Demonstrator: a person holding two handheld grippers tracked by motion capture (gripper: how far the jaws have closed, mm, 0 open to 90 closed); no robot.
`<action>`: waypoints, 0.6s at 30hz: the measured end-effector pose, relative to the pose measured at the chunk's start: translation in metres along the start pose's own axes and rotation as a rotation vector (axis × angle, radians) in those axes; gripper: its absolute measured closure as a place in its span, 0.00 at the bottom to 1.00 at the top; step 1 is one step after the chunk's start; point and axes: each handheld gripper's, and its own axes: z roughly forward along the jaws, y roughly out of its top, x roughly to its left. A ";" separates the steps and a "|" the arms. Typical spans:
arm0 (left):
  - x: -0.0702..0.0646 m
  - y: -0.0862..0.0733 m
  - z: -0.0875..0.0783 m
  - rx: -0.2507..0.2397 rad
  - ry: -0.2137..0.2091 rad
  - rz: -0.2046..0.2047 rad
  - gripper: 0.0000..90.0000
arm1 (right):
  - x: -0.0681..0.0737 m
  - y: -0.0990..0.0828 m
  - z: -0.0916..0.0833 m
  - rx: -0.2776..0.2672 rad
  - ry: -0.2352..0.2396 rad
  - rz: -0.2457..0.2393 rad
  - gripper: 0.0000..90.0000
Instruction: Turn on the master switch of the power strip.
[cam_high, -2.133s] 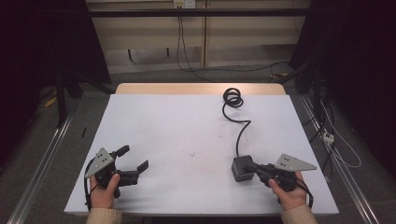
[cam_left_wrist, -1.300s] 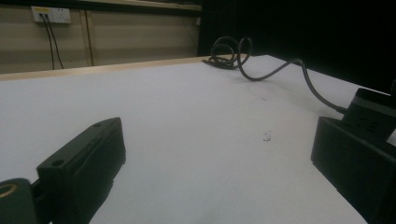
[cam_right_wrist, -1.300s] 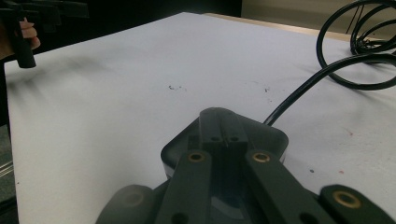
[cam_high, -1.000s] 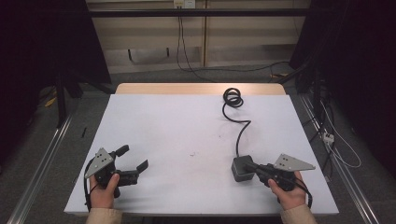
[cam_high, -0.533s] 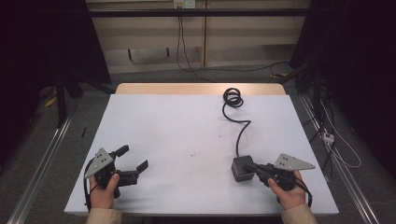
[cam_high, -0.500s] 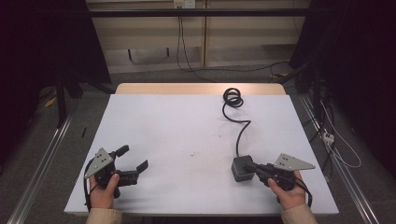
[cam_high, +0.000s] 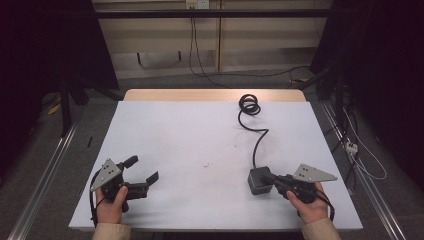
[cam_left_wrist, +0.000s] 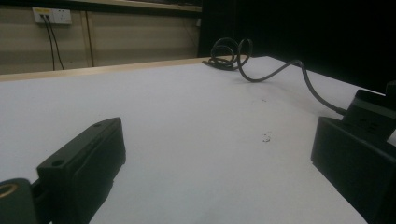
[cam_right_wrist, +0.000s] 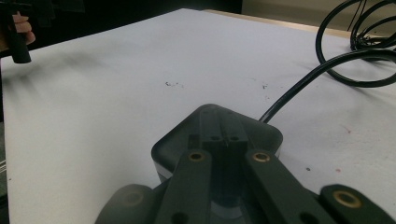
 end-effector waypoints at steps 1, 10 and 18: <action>0.000 0.000 0.000 0.001 0.000 0.000 0.03 | 0.000 0.000 0.000 0.001 -0.001 -0.004 1.00; 0.000 0.000 0.000 0.000 -0.002 0.000 0.03 | 0.002 0.001 0.000 0.009 -0.011 -0.026 1.00; 0.001 0.000 0.000 -0.002 -0.001 0.000 0.03 | 0.004 0.002 0.000 0.013 -0.026 -0.051 1.00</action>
